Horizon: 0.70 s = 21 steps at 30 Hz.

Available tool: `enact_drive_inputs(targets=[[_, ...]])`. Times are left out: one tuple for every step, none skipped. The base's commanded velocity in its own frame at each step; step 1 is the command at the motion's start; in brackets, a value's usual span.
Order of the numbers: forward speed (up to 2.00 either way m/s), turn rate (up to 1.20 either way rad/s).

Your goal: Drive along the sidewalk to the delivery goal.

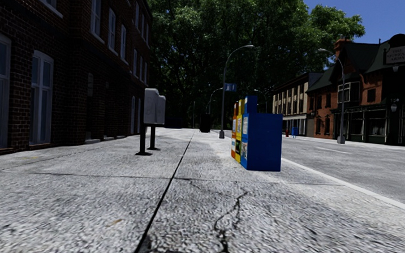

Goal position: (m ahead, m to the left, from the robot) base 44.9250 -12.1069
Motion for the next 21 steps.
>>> enact_drive_inputs(targets=[[2.00, 0.00], [2.00, 0.00], [2.00, 0.00], [2.00, 0.00], [2.00, 0.00], [2.00, 0.00], [2.00, 0.00], [2.00, 0.00], [2.00, 0.00], [2.00, 0.00], [2.00, 0.00], [2.00, 0.00], [2.00, 0.00], [2.00, 0.00], [2.00, 0.00], [2.00, 0.00], [2.00, 0.00], [2.00, 0.00], [2.00, 0.00], [2.00, 0.00], [2.00, 0.00]])
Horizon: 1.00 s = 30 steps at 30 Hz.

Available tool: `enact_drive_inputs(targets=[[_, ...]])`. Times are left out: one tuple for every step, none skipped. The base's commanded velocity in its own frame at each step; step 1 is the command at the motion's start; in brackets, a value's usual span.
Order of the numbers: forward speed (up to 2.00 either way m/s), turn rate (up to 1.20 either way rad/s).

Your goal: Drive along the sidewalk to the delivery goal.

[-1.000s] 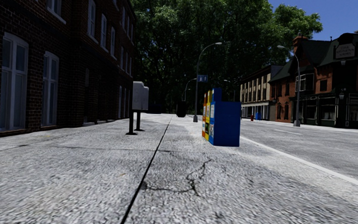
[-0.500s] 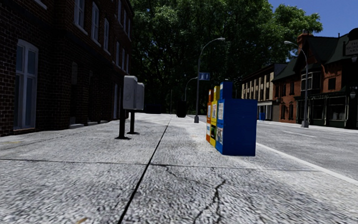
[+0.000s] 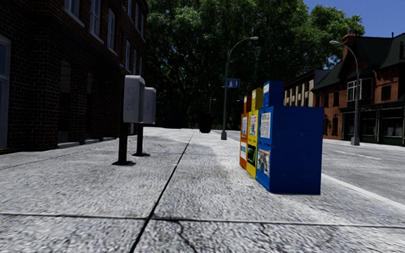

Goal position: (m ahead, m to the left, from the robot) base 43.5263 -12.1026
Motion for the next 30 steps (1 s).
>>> enact_drive_inputs(targets=[[2.00, 0.00], [2.00, 0.00], [2.00, 0.00], [2.00, 0.00], [2.00, 0.00], [2.00, 0.00], [2.00, 0.00], [2.00, 0.00], [2.00, 0.00], [2.00, 0.00], [2.00, 0.00], [2.00, 0.00], [2.00, 0.00], [2.00, 0.00], [2.00, 0.00], [2.00, 0.00], [2.00, 0.00], [2.00, 0.00], [2.00, 0.00], [2.00, 0.00], [2.00, 0.00], [2.00, 0.00], [2.00, 0.00], [2.00, 0.00], [2.00, 0.00], [2.00, 0.00], [2.00, 0.00], [2.00, 0.00], [2.00, 0.08], [2.00, 0.35]])
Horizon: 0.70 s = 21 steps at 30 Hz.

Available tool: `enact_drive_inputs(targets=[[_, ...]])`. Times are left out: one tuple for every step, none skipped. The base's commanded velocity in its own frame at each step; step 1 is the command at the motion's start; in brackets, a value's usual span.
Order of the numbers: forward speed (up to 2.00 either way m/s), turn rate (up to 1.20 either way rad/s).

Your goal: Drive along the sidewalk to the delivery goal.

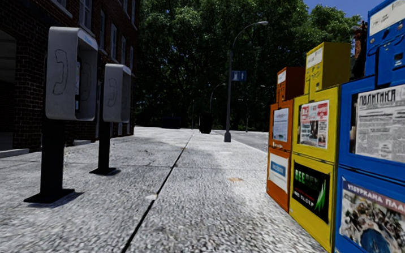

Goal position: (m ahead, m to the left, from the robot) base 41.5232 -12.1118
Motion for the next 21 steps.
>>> enact_drive_inputs(targets=[[2.00, 0.45], [2.00, 0.26], [2.00, 0.08], [2.00, 0.00], [2.00, 0.00], [2.00, 0.00], [2.00, 0.00], [2.00, 0.00], [2.00, 0.00], [2.00, 0.00], [2.00, 0.00], [2.00, 0.00], [2.00, 0.00], [2.00, 0.00], [2.00, 0.00], [2.00, 0.00], [2.00, 0.00], [2.00, 0.00], [2.00, 0.00], [2.00, 0.00], [2.00, 0.00]])
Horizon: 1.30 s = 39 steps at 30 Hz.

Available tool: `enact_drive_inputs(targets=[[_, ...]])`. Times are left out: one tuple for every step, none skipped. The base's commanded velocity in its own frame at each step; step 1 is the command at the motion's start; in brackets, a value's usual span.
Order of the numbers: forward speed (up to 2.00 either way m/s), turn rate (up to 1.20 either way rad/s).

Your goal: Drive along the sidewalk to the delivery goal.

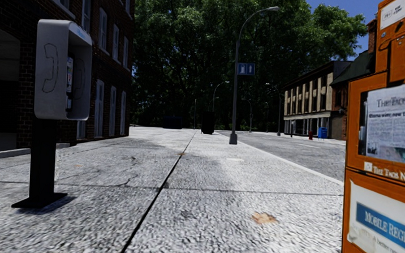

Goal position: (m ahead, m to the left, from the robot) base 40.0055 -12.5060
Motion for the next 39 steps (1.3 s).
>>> enact_drive_inputs(targets=[[2.00, 0.00], [2.00, 0.00], [2.00, 0.00], [2.00, 0.00], [2.00, 0.00], [2.00, 0.00], [2.00, 0.00], [2.00, 0.00], [2.00, 0.00], [2.00, 0.00], [2.00, 0.00], [2.00, 0.00], [2.00, 0.00], [2.00, 0.00], [2.00, 0.00], [2.00, 0.00], [2.00, 0.00], [2.00, 0.00], [2.00, 0.00], [2.00, 0.00], [2.00, 0.00], [2.00, 0.00], [2.00, 0.00], [2.00, 0.00], [2.00, 0.00], [2.00, 0.00], [2.00, 0.00], [2.00, 0.00], [2.00, 0.00], [2.00, 0.00], [2.00, 0.00], [2.00, 0.00], [2.00, 0.00], [2.00, 0.00], [2.00, 0.00], [2.00, 0.00], [2.00, 0.00], [2.00, 0.00], [2.00, 0.02]])
